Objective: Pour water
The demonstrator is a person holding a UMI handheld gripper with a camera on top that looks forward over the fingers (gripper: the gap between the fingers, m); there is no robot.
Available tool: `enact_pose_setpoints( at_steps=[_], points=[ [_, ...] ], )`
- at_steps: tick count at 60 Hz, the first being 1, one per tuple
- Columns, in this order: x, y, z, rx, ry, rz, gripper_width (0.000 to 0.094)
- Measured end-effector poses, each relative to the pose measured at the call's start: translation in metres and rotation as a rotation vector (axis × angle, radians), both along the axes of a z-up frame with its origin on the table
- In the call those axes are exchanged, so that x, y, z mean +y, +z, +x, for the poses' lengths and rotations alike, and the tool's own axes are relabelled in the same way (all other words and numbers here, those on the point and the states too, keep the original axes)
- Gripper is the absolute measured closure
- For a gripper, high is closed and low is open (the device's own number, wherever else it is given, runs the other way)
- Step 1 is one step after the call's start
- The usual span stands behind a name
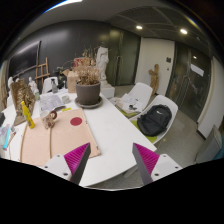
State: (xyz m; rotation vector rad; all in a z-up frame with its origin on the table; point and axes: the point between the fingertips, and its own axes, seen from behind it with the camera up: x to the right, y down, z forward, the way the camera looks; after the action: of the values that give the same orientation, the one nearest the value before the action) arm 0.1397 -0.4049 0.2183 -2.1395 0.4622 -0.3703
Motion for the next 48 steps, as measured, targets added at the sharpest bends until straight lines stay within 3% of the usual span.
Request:
enact_pose_setpoints(
  at_steps=[19,48],
  points=[
    [0.081,-0.019,-0.1,0.0,0.116,-0.017,0.0073],
    [0.307,-0.072,-0.394,0.035,0.464,0.116,0.0074]
  ],
)
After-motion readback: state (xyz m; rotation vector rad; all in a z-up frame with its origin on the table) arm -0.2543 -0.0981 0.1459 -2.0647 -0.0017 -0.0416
